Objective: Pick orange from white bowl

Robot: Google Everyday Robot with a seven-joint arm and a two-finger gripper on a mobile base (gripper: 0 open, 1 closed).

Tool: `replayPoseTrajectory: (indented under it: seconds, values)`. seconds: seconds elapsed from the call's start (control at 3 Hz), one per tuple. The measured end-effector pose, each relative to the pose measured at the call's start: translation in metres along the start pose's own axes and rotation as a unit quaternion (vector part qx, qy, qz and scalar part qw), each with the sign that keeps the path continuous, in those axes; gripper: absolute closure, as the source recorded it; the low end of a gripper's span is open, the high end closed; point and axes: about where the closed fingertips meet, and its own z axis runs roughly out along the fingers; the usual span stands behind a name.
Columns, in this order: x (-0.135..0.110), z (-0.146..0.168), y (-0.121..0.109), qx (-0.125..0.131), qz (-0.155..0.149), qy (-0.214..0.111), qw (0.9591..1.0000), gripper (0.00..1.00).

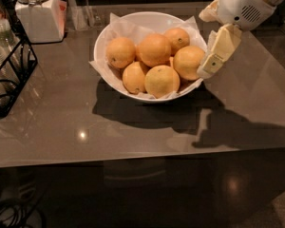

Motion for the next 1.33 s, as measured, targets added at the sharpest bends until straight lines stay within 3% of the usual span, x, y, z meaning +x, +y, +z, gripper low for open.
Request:
replayPoseTrajectory:
  seconds: [0.33,0.67,1.0,1.33]
  values:
    - [0.000,0.000,0.000,0.000,0.000,0.000,1.0000,0.19]
    - [-0.001,0.006,0.000,-0.005,0.003,-0.009,0.9999,0.16]
    - [0.002,0.022,-0.001,-0.019,0.015,-0.021,0.9995,0.01]
    - [0.006,0.036,-0.003,-0.034,0.027,-0.028,0.9987,0.05]
